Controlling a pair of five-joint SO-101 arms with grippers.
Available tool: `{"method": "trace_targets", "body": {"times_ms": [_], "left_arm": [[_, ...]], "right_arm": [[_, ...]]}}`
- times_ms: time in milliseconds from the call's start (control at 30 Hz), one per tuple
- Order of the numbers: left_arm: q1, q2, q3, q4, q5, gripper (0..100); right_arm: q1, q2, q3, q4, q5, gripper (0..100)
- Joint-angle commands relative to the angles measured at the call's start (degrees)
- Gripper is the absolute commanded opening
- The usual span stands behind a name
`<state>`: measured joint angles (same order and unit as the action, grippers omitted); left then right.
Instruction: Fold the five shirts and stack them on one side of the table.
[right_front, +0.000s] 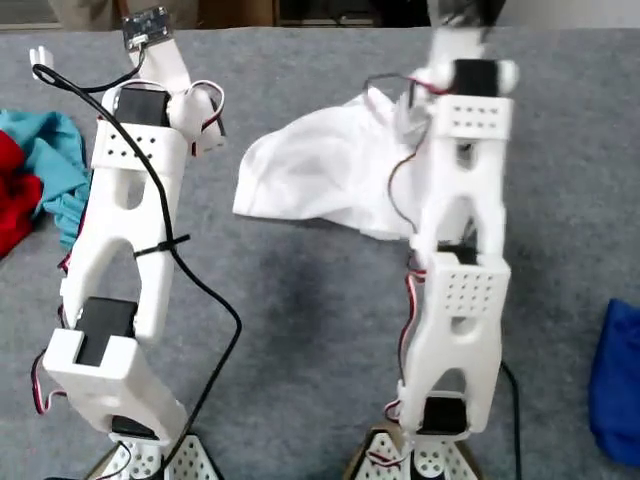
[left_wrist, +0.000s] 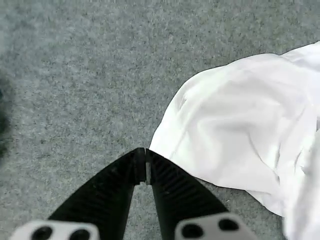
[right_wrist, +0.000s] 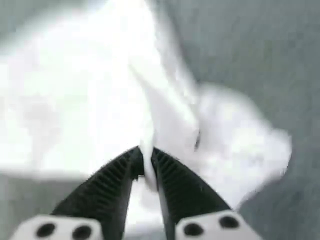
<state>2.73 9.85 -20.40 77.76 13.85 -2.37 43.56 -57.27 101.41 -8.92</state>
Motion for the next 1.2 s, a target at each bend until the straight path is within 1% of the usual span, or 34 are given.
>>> {"method": "trace_targets", "body": {"times_ms": [0, 133, 267, 367, 500, 633, 700, 833, 900, 933, 1000, 1167], "left_arm": [[0.3, -0.3, 0.2, 0.2, -1.8, 2], [0.3, -0.3, 1.3, 1.4, -7.0, 2], [0.2, -0.3, 2.5, 2.1, -9.8, 2], [0.2, -0.3, 2.5, 2.6, -11.9, 2], [0.2, -0.4, 2.5, 2.6, -12.7, 2], [0.1, -0.4, 2.5, 2.6, -13.9, 2], [-0.2, -0.7, 2.9, 3.0, -15.0, 2], [-3.0, -1.0, 1.3, 8.1, -19.6, 2], [-5.0, -1.0, 1.1, 10.2, -21.9, 2], [-5.8, -0.9, 1.3, 11.0, -22.6, 2], [-7.6, -0.9, 1.3, 12.1, -23.6, 2], [-11.1, -0.9, 1.3, 14.5, -23.6, 2]], "right_arm": [[-3.4, -11.5, 17.8, 1.0, 0.5, 0.6], [-4.3, -21.1, 32.7, 0.9, 0.6, 0.6], [-4.3, -29.9, 43.9, 0.9, 0.8, 0.6], [-3.7, -36.4, 51.8, 0.9, 3.7, 0.6], [-0.9, -43.0, 60.2, 0.9, 5.5, 0.6], [4.4, -49.3, 66.8, 0.9, 6.2, 0.6], [8.4, -52.4, 69.5, 0.9, 10.6, 0.6], [16.6, -58.1, 74.1, 0.9, 23.7, 0.8], [19.0, -60.1, 75.7, 0.8, 30.0, 0.9], [20.0, -60.9, 76.3, 0.8, 31.9, 1.7], [21.4, -62.0, 77.4, 0.8, 32.6, 8.1], [21.1, -65.7, 79.4, 0.9, 33.1, 35.0]]}}
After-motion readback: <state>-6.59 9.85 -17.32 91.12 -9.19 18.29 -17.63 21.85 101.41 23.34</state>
